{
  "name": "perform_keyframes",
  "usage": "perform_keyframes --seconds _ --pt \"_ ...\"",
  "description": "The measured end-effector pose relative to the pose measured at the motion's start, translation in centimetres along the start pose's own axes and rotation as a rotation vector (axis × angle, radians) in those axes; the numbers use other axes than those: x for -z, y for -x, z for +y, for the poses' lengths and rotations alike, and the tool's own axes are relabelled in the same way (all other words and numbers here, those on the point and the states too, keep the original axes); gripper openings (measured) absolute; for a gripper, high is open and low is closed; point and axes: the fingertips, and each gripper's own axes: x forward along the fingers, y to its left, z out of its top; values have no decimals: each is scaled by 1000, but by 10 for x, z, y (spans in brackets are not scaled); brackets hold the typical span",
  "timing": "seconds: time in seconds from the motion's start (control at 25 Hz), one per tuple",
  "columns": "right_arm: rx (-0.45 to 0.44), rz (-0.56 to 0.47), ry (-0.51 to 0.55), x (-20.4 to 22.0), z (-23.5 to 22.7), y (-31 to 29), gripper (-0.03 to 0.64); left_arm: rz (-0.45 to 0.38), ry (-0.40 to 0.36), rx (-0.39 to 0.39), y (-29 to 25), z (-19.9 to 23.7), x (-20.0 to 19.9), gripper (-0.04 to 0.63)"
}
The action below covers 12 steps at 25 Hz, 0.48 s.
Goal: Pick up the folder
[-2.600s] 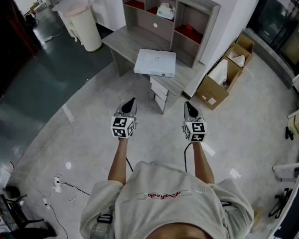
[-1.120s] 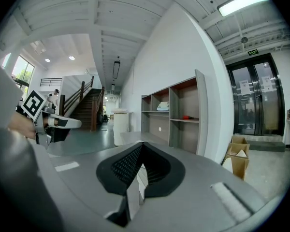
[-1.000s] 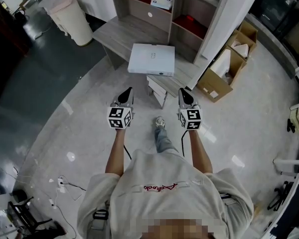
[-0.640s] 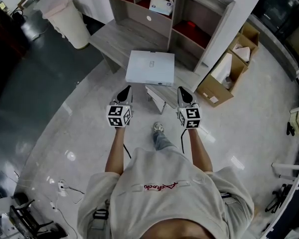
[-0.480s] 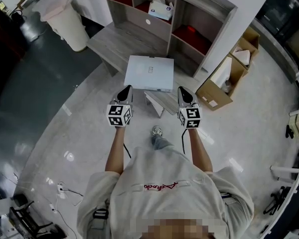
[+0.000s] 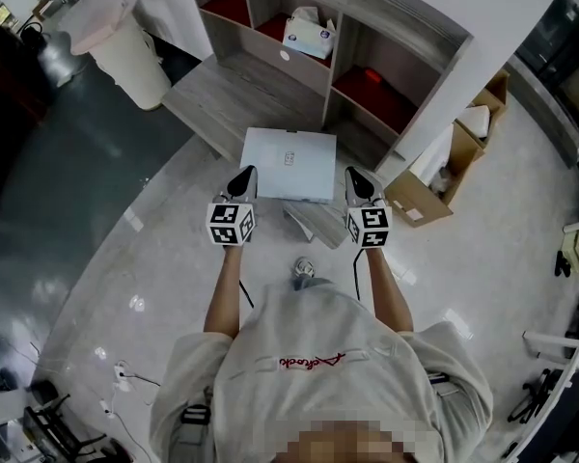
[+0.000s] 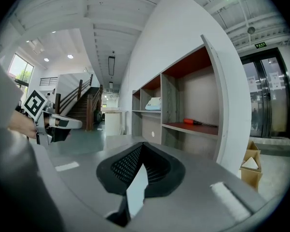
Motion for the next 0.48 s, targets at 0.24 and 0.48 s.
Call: perform_keyframes --seconds 0.24,0.48 --pt "-17 22 -7 3 -9 -28 6 24 9 -16 -23 17 2 -2" --pt "-27 54 -6 11 -14 -48 6 48 22 -19 -41 32 10 -2"
